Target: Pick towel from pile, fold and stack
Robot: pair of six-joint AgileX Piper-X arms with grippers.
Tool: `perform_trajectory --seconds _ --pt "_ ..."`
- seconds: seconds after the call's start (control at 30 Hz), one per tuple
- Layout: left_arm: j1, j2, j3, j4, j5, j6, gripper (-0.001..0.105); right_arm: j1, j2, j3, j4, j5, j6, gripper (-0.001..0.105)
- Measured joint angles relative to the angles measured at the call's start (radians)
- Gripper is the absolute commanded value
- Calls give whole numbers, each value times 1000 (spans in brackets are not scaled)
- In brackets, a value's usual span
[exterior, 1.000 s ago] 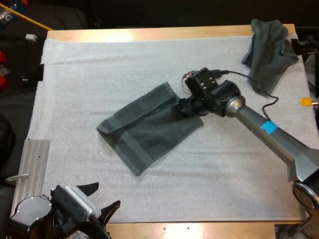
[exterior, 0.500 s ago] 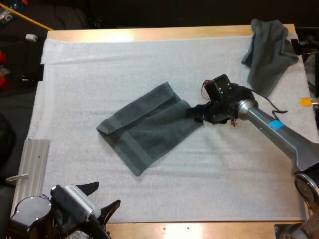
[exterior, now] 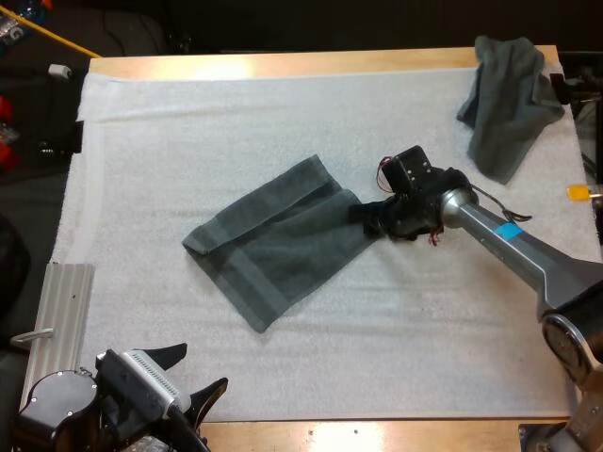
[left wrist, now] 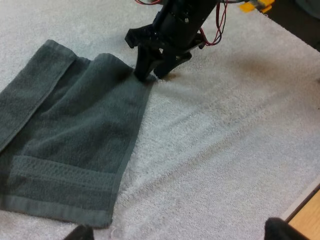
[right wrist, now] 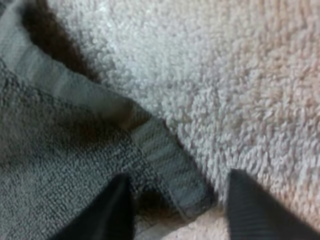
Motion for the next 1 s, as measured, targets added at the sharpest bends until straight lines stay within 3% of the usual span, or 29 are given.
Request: perform_trajectory --seconds 0.07,0.23,0.37,0.47,0.63,0.83,1.0 --pt "0 0 0 0 0 0 65 0 2 0 3 -12 0 23" --pt "0 0 0 0 0 0 65 0 2 0 16 -18 4 20" --pt "0 0 0 0 0 0 65 0 -2 0 26 -22 -1 0" --pt "0 0 0 0 7 23 65 13 -31 0 43 0 -34 0" --pt "-10 0 0 14 46 185 65 46 -147 0 155 91 -91 0" --pt "-127 60 11 -14 31 217 65 56 -209 0 347 125 -134 0" --pt "-254 171 27 -36 -63 219 65 76 -226 38 411 160 -150 0"
